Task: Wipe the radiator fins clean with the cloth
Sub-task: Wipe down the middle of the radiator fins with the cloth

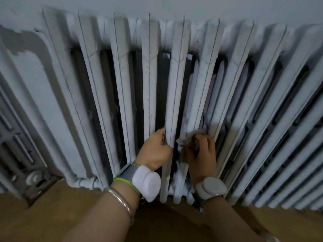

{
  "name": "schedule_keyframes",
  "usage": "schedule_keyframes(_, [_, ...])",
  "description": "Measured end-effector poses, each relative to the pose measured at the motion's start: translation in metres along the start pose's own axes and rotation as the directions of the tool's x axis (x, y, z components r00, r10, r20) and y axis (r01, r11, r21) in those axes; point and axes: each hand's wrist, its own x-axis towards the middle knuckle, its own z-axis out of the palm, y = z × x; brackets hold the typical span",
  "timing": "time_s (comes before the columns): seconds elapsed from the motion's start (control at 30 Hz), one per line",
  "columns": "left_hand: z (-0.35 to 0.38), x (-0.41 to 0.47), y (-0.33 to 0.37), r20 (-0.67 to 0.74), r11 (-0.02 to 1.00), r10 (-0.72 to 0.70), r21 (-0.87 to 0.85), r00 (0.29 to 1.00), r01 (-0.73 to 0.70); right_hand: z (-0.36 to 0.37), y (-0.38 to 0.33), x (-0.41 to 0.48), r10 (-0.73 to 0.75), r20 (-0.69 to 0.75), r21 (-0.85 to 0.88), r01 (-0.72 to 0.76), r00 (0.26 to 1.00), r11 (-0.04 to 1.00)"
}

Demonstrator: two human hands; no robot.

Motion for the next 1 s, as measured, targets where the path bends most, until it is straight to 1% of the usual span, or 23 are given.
schedule_keyframes(0.23, [-0.004,0.001,-0.005,0.040,0.998,0.023,-0.052,0.999,-0.021,0.009,0.012,-0.024,0.085,0.107,0.034,-0.089,0.991,0.995])
schedule_keyframes(0.37, [-0.006,0.003,-0.009,0.064,0.999,0.019,-0.049,0.998,-0.016,0.012,0.019,-0.040,0.154,0.165,-0.002,-0.155,0.974,0.988])
schedule_keyframes(0.53, [-0.007,0.004,-0.011,0.080,0.998,0.023,-0.055,0.997,-0.018,0.009,0.024,-0.046,0.296,0.286,-0.048,-0.295,0.911,0.954])
schedule_keyframes(0.67, [-0.008,0.004,-0.012,0.106,0.999,0.018,-0.049,0.994,-0.012,-0.004,0.026,-0.045,0.343,0.364,-0.055,-0.348,0.866,0.936])
schedule_keyframes(0.73, [-0.009,0.003,-0.013,0.118,0.999,0.007,-0.035,0.993,-0.003,-0.012,0.018,-0.040,0.343,0.319,-0.020,-0.356,0.883,0.934])
schedule_keyframes(0.8, [-0.010,0.004,-0.014,0.125,1.000,0.011,-0.010,0.992,-0.010,-0.018,0.003,-0.028,0.292,0.223,0.051,-0.310,0.930,0.949])
schedule_keyframes(0.9, [-0.010,0.003,-0.012,0.106,1.000,0.021,-0.001,0.994,-0.021,-0.026,-0.022,-0.003,0.180,0.092,0.130,-0.191,0.979,0.973])
schedule_keyframes(1.0, [-0.011,0.003,-0.011,0.099,0.999,0.032,-0.010,0.995,-0.031,-0.029,-0.037,0.023,0.051,-0.051,0.118,-0.045,0.997,0.992])
